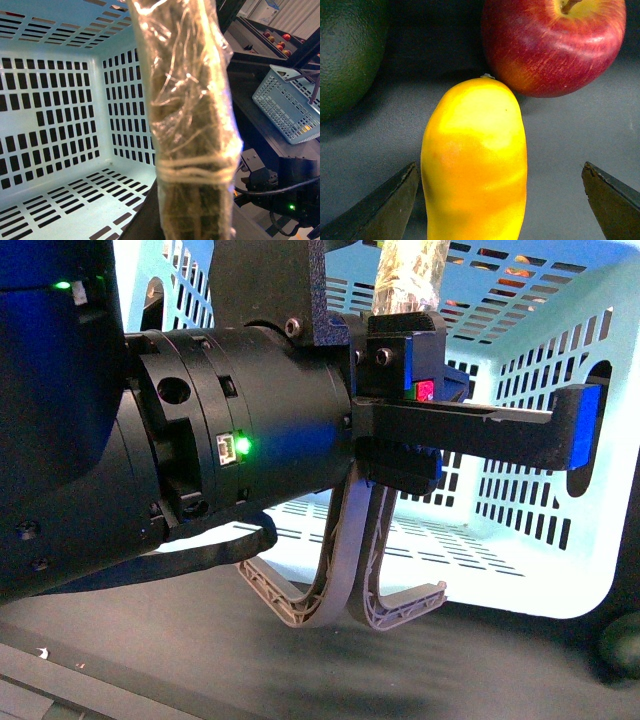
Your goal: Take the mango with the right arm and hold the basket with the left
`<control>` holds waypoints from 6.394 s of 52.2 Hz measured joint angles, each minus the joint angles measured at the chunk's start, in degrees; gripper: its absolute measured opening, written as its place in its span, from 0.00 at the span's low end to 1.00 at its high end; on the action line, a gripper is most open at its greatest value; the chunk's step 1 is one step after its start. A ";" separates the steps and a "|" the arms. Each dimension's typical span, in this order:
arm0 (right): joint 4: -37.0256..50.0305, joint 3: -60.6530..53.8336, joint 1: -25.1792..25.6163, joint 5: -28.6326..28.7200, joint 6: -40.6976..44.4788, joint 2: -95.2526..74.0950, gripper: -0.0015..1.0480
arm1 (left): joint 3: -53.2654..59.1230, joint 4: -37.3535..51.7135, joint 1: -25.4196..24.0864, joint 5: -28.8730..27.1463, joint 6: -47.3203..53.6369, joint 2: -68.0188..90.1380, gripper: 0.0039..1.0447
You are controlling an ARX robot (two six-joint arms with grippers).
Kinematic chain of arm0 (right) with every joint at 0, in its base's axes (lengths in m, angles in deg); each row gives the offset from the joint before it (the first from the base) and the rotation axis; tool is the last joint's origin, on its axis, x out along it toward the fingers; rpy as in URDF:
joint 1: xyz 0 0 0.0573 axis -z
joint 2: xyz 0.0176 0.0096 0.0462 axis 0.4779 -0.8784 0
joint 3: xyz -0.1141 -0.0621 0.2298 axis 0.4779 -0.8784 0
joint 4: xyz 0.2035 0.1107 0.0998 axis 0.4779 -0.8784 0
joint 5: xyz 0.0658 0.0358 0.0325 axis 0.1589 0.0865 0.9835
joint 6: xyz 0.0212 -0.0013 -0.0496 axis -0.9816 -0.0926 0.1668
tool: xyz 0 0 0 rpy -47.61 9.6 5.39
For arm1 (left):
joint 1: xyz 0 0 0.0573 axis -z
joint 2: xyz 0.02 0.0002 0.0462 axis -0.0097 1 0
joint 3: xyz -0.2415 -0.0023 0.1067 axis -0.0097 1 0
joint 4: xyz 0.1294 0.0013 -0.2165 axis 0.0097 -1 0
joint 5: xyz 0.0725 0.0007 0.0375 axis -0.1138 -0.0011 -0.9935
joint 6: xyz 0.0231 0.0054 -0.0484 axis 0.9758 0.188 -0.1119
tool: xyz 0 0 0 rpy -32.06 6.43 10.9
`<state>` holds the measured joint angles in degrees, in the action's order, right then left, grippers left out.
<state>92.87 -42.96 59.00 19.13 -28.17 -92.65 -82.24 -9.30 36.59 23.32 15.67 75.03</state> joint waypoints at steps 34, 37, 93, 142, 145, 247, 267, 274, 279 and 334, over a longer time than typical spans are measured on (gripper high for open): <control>-3.32 6.54 -2.10 -1.99 -1.68 -5.79 0.92 | 0.00 0.00 0.00 0.00 0.00 0.00 0.07; -3.23 6.67 -2.03 -2.12 -1.77 -6.14 0.89 | 0.00 0.00 0.00 0.00 -0.02 0.00 0.07; -28.81 -7.65 -11.23 9.86 -11.21 53.31 0.55 | 0.00 0.00 0.00 0.00 0.00 0.00 0.07; -41.83 4.13 -50.12 -2.56 -24.70 69.44 0.55 | 0.00 0.00 0.00 0.00 -0.02 0.00 0.07; -40.87 4.13 -50.73 -3.50 -25.00 67.54 0.55 | 0.02 0.00 0.00 0.00 -0.02 0.00 0.07; -74.20 -20.37 -30.99 2.45 -21.75 147.62 0.63 | 0.22 -0.02 0.11 0.00 0.55 0.17 0.07; -73.59 -23.30 -30.64 3.56 -15.98 149.87 0.08 | 0.22 -0.02 0.09 -0.04 0.52 0.17 0.07; -73.48 -23.98 -30.64 3.54 -15.61 150.35 0.02 | 0.22 0.00 0.09 -0.02 0.57 0.17 0.07; -73.46 -24.44 -30.64 3.56 -15.61 150.79 0.02 | 0.22 -0.02 0.09 -0.02 0.55 0.17 0.07; -73.11 -26.77 -30.60 3.56 -15.58 152.93 0.02 | 0.22 -0.02 0.11 0.00 0.57 0.17 0.07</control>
<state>19.76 -69.74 28.40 22.70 -43.76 60.29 -82.02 -9.32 36.70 23.32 16.23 75.21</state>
